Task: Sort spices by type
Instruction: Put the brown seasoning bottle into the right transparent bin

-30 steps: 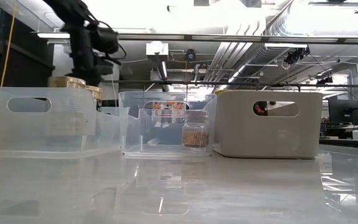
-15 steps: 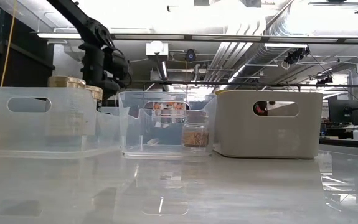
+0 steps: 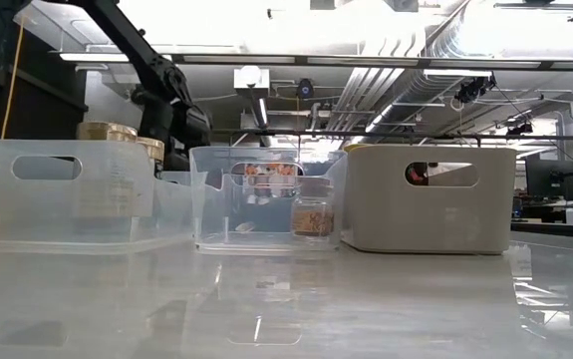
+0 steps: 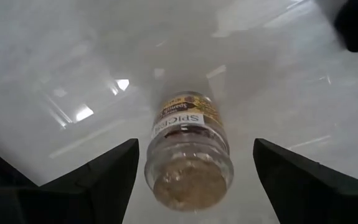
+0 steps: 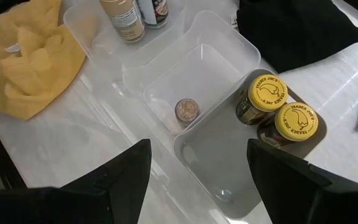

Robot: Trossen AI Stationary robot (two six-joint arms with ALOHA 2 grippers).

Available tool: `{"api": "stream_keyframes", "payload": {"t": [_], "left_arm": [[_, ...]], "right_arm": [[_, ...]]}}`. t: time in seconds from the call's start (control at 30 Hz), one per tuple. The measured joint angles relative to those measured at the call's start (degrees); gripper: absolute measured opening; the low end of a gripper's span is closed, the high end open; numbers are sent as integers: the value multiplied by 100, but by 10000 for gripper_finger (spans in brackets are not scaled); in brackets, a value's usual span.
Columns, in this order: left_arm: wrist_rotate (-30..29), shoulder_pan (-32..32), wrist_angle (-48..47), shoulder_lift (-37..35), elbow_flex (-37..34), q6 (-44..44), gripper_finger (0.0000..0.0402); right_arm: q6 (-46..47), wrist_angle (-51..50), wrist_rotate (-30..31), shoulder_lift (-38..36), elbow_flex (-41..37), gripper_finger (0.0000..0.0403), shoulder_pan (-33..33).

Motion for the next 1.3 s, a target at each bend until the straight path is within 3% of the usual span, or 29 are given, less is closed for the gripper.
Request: {"api": "stream_keyframes", "payload": {"t": [0.13, 0.23, 0.43, 0.63, 0.87, 0.97, 1.1, 1.3], "left_arm": [[-122, 0, 102, 62, 0, -24, 295], [-141, 0, 160, 60, 0, -102, 265], [-160, -7, 141, 44, 3, -149, 132], [-164, -1, 128, -289, 85, -101, 128], [-116, -235, 272, -1333, 875, -39, 128], [161, -819, 360, -1815, 1097, -84, 128], [162, -2185, 404, -2313, 1121, -277, 128], [-280, -4516, 587, -2153, 1123, -788, 128]], "right_arm": [[1, 0, 2, 0, 0, 261, 0], [-3, 0, 2, 0, 0, 261, 0], [-8, -2, 2, 0, 0, 261, 0], [-21, -37, 4, 0, 0, 261, 0], [-174, -154, 34, 0, 0, 261, -1], [-197, -316, 72, 0, 0, 261, -15], [-281, -541, 74, 0, 0, 261, -15], [-281, -948, 48, 0, 0, 261, -15]]}}
